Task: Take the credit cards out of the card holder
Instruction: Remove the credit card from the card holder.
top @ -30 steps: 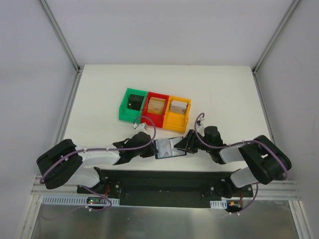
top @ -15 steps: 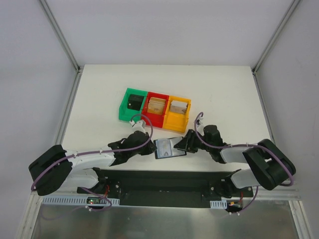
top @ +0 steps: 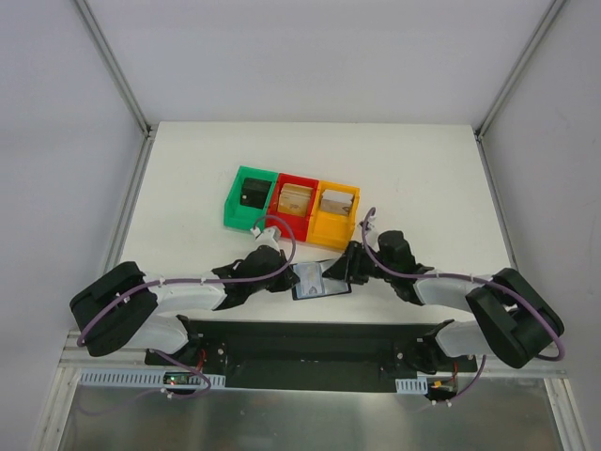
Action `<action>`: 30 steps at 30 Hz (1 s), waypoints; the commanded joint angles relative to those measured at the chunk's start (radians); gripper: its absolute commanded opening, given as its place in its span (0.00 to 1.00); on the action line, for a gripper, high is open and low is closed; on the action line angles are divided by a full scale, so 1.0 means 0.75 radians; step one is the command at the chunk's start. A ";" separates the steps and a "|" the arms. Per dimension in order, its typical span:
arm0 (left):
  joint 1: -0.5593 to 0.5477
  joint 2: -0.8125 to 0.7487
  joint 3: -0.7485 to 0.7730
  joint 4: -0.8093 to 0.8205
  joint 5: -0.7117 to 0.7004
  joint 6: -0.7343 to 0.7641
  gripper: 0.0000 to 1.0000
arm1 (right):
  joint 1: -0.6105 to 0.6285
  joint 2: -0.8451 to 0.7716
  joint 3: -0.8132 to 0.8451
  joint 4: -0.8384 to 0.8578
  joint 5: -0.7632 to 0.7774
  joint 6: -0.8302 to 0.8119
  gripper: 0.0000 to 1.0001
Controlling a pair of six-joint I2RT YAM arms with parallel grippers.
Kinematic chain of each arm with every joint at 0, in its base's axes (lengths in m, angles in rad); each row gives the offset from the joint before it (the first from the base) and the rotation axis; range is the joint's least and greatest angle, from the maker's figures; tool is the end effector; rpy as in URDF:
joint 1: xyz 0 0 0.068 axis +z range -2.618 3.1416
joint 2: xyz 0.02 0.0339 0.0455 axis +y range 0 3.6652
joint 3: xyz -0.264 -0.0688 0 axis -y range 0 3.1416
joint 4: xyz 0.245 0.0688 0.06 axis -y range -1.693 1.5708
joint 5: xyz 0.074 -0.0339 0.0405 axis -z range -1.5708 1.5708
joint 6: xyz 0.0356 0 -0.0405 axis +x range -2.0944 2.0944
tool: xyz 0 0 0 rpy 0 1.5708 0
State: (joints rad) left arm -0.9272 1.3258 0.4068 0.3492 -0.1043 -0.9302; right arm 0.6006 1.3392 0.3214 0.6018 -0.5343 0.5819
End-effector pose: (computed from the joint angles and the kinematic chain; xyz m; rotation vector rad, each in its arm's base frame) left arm 0.1496 -0.1933 0.1522 -0.0691 2.2986 -0.9350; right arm 0.1835 0.1477 0.1512 -0.3998 2.1270 1.2578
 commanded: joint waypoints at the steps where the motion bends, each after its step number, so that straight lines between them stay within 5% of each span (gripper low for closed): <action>1: 0.017 -0.025 0.024 0.087 0.020 0.019 0.00 | 0.013 0.016 0.044 -0.001 0.007 -0.031 0.45; 30: 0.017 0.136 0.008 0.101 0.023 -0.016 0.00 | 0.023 0.192 0.079 0.151 -0.034 0.028 0.45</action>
State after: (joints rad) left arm -0.9211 1.4044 0.4091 0.4526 -0.0830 -0.9413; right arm 0.6117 1.4681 0.3500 0.6540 -0.5388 0.5926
